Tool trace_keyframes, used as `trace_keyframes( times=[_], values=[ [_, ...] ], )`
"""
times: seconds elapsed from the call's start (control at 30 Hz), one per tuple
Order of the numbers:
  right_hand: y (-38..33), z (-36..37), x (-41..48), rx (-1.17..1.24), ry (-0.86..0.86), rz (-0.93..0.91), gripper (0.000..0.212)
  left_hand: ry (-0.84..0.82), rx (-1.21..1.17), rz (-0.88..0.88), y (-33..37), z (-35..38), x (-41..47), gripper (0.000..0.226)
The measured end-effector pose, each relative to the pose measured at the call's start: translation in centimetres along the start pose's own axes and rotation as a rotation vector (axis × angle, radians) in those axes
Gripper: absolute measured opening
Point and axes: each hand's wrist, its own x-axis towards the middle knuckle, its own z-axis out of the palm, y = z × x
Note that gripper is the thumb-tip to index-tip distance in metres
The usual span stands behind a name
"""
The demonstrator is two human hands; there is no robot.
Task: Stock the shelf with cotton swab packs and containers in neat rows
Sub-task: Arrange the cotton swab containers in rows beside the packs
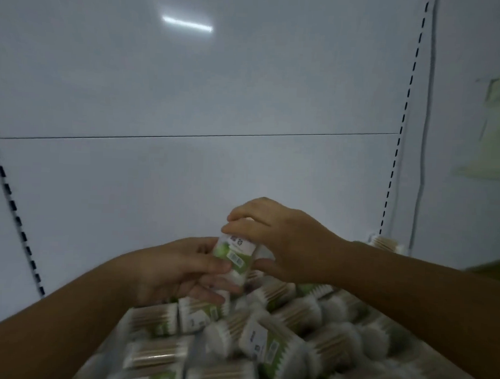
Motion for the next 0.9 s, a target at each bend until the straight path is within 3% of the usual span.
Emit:
trace_keyframes(
  times=[0.1,0.2,0.27,0.43,0.53,0.6,0.67,0.73,0.8,0.9],
  values=[
    [2.3,-0.2,-1.6,0.105,-0.057,0.176,0.068,0.051,-0.039,0.046,-0.3,1.4,0.6,0.064],
    [5.6,0.2,-4.8,0.207,-0.499,0.526,0.061,0.184,-0.042,0.131,-1.2,2.1,0.8,0.075],
    [6.2,1.4,-6.9,0.183,-0.682,0.578,0.046,0.276,-0.067,0.178,-1.8,2.7,0.9,0.079],
    [5.7,3.3,-8.6,0.184,-0.406,0.644,0.036,0.391,-0.161,0.243,-2.4,4.3,0.8,0.067],
    [6.3,2.1,-8.2,0.279,-0.261,0.681,0.033,0.424,-0.23,0.275,-2.7,4.4,-0.4,0.081],
    [6.3,0.8,-7.8,0.488,-0.051,0.752,0.028,0.352,-0.311,0.307,-2.8,4.5,-1.2,0.086],
    [5.2,0.0,-6.7,0.829,0.15,0.764,0.02,0.18,-0.378,0.328,-2.7,5.2,-1.7,0.078],
    [3.2,0.4,-5.2,0.92,0.17,0.712,0.016,0.056,-0.383,0.319,-2.9,6.3,-1.2,0.077],
    [1.3,1.7,-3.9,0.873,0.131,0.682,0.02,0.09,-0.349,0.29,-3.2,7.3,0.0,0.077],
    [0.3,1.8,-2.8,0.942,0.211,0.694,0.019,0.171,-0.416,0.312,-3.7,7.4,0.3,0.078]
  ],
)
